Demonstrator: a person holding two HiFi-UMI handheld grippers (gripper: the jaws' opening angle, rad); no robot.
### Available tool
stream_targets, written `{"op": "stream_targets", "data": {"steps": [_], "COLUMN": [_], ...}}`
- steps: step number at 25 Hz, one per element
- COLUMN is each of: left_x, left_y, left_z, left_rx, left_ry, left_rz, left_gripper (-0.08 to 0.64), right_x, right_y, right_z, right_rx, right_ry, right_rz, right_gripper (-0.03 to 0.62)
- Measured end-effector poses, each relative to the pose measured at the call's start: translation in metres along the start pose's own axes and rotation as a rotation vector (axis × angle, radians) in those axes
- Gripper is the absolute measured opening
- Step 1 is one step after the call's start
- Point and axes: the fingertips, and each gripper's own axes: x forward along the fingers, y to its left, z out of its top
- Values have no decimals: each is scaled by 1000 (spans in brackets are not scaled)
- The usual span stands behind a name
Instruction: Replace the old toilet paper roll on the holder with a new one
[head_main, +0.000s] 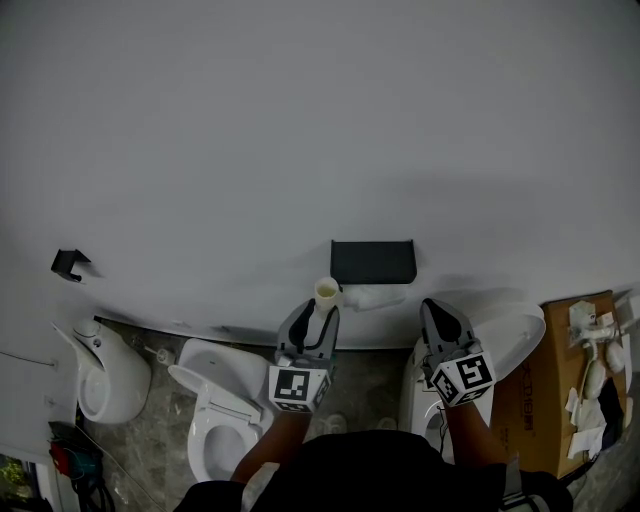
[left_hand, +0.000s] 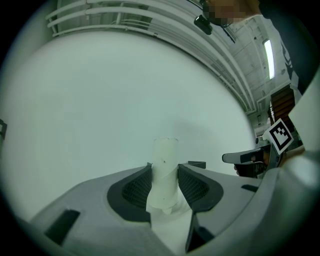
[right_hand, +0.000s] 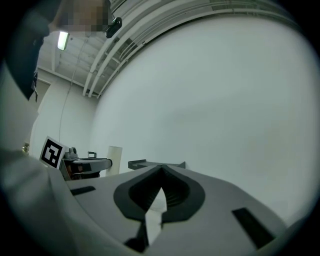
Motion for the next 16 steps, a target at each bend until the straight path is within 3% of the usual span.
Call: {"op": "stream_targets", "data": {"steps": [16], "left_x": [-6], "left_y": [-1], "left_z": [-11], "left_rx": [-3], "left_ry": [39], "left_rz": [-2], "left_gripper": [161], "right_x": [14], "right_y": [8], "right_z": [-6], "right_rx": [-77], "right_ry": [49], "right_rz": [5], "right_gripper": [1]}}
